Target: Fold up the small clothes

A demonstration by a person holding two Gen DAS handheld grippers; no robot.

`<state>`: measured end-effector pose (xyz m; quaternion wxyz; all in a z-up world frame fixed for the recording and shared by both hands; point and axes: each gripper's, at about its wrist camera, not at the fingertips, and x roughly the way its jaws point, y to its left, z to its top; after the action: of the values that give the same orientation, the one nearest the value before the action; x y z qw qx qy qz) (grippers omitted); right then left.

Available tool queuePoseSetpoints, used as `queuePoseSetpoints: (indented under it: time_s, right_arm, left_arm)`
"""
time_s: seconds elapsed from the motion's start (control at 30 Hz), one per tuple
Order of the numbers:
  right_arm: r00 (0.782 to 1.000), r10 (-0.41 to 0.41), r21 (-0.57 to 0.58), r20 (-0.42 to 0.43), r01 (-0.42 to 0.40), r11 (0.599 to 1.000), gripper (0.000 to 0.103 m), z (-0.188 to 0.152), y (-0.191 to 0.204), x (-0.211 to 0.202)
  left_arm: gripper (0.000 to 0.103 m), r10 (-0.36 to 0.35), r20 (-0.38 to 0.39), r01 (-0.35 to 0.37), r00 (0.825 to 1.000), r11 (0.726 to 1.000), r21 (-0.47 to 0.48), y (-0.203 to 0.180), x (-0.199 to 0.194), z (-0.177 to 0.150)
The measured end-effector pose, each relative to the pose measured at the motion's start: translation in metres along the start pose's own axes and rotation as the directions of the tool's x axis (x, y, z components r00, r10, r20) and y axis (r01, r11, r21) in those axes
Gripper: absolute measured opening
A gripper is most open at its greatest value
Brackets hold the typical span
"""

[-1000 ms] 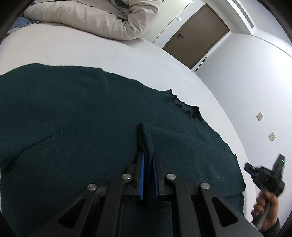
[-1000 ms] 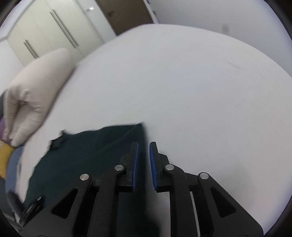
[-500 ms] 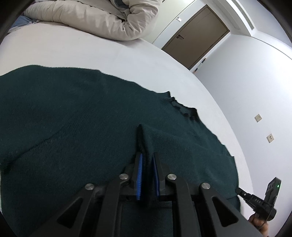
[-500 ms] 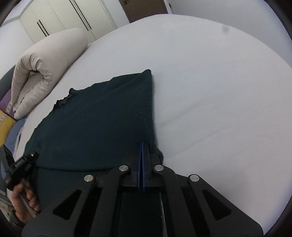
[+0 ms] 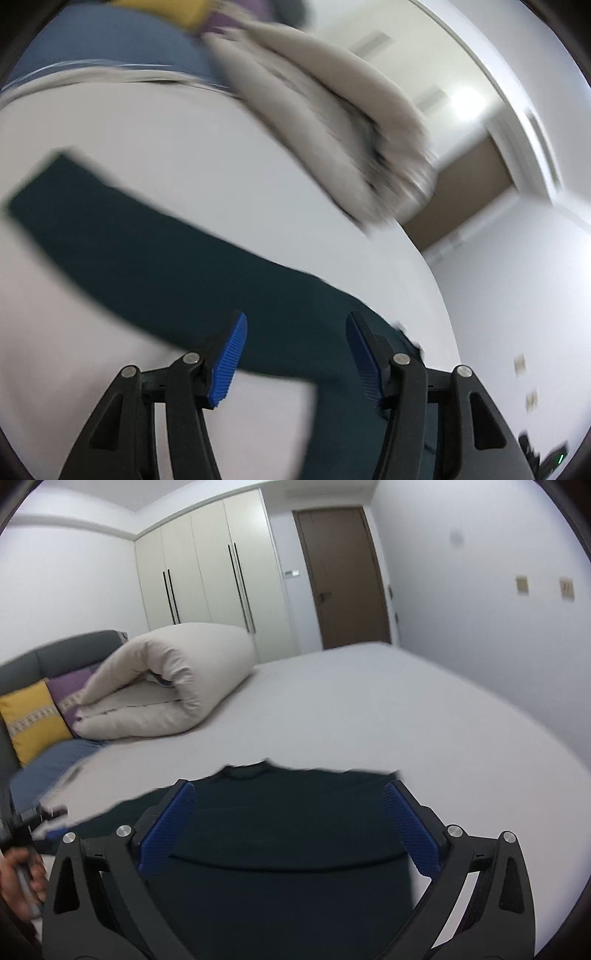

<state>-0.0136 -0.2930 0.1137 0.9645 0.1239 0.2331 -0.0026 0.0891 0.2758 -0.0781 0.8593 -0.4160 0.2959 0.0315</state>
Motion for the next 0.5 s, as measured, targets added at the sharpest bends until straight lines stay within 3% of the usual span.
queuePoseSetpoints:
  time_s: [0.13, 0.2, 0.27, 0.5]
  right_arm:
    - [0.994, 0.075, 0.024, -0.082, -0.073, 0.997, 0.102, -0.007, 0.027, 0.016]
    - [0.981, 0.136, 0.061, -0.141, -0.129, 0.990, 0.091, -0.014, 0.035, 0.024]
    - [0.966, 0.181, 0.126, -0.184, -0.159, 0.979, 0.083, -0.022, 0.041, 0.031]
    - [0.937, 0.253, 0.225, -0.242, -0.199, 0.954, 0.078, -0.049, 0.056, 0.048]
  left_arm:
    - [0.058, 0.099, 0.061, -0.089, 0.993, 0.985, -0.149, 0.068, -0.031, 0.013]
    - [0.059, 0.139, 0.083, -0.118, 0.987, 0.968, -0.221, 0.094, -0.038, 0.016]
    - [0.059, 0.151, 0.097, -0.118, 0.984, 0.952, -0.283, 0.113, -0.039, 0.019]
    - [0.058, 0.128, 0.151, -0.060, 0.980, 0.919, -0.389, 0.139, -0.024, 0.033]
